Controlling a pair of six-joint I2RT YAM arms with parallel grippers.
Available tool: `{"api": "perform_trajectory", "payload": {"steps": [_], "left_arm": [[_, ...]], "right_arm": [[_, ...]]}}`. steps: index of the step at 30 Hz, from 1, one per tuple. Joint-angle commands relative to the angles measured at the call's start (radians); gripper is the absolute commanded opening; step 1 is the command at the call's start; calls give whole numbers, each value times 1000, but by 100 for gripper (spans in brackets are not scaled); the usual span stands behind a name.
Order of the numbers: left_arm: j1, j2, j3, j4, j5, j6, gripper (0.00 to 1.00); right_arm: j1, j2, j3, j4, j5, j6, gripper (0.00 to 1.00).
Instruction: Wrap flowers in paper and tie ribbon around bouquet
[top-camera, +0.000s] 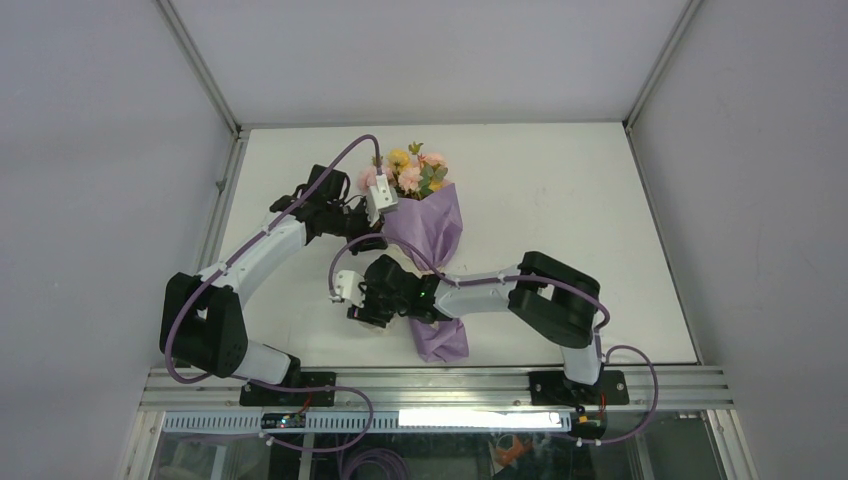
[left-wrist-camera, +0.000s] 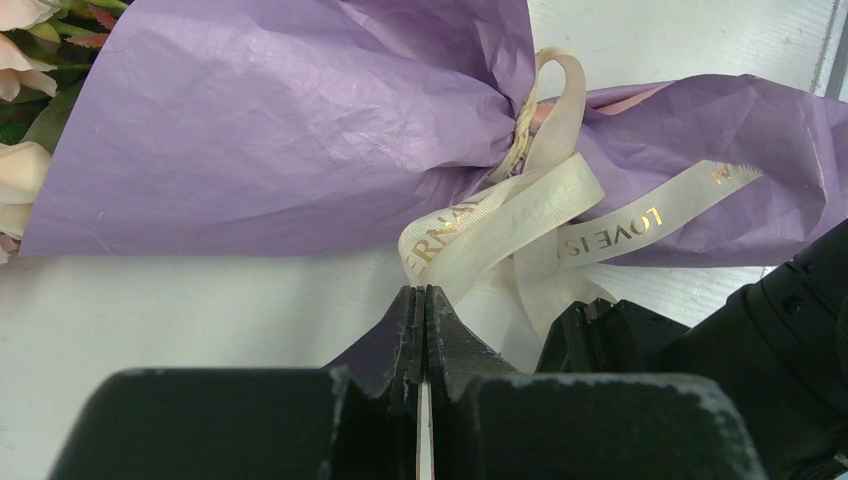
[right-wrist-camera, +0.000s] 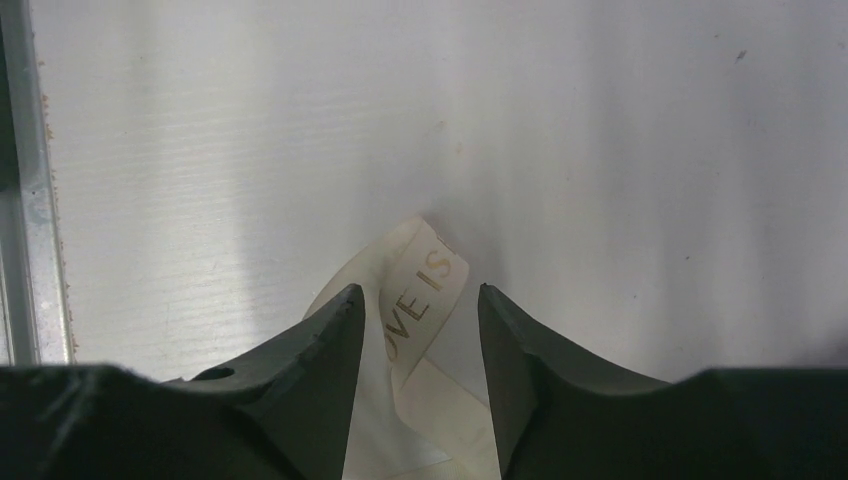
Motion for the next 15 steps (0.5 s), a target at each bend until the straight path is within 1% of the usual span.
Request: {"api": "perform_trajectory", "payload": {"steps": [1,2,3,4,6,8,10,11,12,15], "left_arm": [[10,-21,23,30,26,21,0],[10,-20,24,30,27,23,0],[10,-20,25,30,28,23,0],[10,-20,25,29,29,25,0],[10,-20,30,28,28,27,0],[10,-21,37,20,22,28,0],[10,-23,45,3,23,35,0],[10,-23,49,-6,28,36,0],[10,-23,54,-17,40,38,0],[8,-28,67,-39,86,33,0]], "right_arm": [[1,-22,-14,103,44,95,48],[0,-22,-18,98,51,98,46],[1,-22,-21,89,54,98,40],[1,-23,-25,82,55,99,29],[0,-43,-40,70,42,101,0],[-11,-112,-50,36,-2,90,0],[-31,-205,-50,-18,-8,87,0],[-48,-267,-45,-58,-23,91,0],[-67,-294,-40,-101,-94,131,0],[-100,-424,-52,-288,-181,184,0]]}}
